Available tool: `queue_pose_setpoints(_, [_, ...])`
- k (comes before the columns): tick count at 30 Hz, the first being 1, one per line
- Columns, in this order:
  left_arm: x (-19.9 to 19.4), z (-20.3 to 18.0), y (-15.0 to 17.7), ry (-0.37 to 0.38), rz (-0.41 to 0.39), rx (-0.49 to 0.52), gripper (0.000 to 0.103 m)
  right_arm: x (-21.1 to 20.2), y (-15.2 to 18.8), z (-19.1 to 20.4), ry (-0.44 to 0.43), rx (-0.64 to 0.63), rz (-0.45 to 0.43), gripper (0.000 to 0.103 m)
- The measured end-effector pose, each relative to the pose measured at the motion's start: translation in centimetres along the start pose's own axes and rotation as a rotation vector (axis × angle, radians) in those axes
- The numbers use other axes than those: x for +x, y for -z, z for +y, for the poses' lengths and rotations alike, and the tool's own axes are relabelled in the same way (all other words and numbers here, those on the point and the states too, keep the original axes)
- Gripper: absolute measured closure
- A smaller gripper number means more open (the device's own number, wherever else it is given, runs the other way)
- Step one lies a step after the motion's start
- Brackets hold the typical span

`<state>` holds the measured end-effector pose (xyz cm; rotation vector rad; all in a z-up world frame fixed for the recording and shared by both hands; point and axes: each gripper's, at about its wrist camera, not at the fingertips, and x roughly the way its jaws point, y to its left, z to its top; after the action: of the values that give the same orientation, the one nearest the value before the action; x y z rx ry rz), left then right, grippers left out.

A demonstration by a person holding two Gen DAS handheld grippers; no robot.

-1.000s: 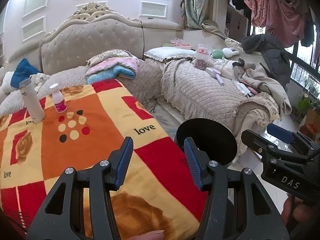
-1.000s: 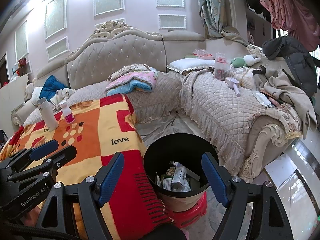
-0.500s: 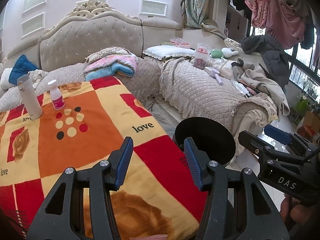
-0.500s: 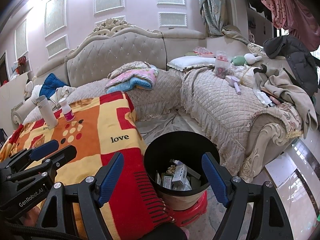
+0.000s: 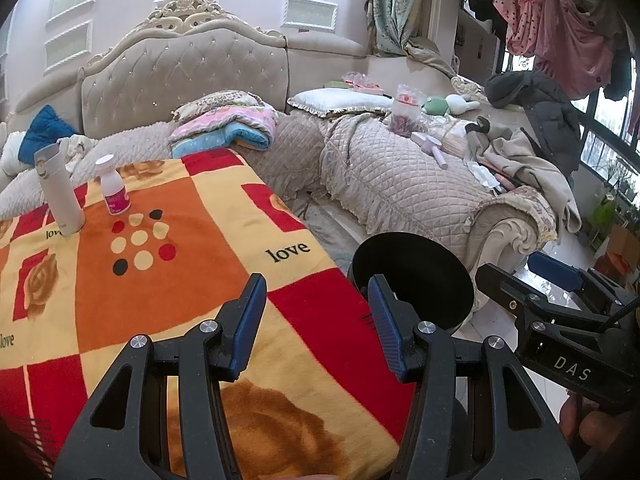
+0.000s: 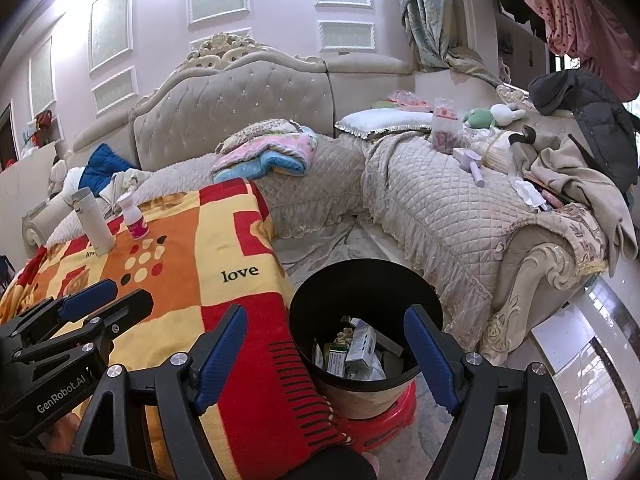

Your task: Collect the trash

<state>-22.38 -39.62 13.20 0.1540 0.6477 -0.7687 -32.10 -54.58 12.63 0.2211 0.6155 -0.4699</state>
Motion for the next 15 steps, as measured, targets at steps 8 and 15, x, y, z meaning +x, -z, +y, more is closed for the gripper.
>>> queue_pose_setpoints(8, [0.15, -0.12, -0.02, 0.006, 0.005, -0.004, 0.051, 0.33, -0.02, 0.02, 0.002, 0.000, 0.009, 0.024])
queue_pose_setpoints(15, [0.33, -0.30, -0.06, 0.005, 0.002, 0.002, 0.051, 0.62, 0.01, 0.21, 0.005, -0.006, 0.020, 0.024])
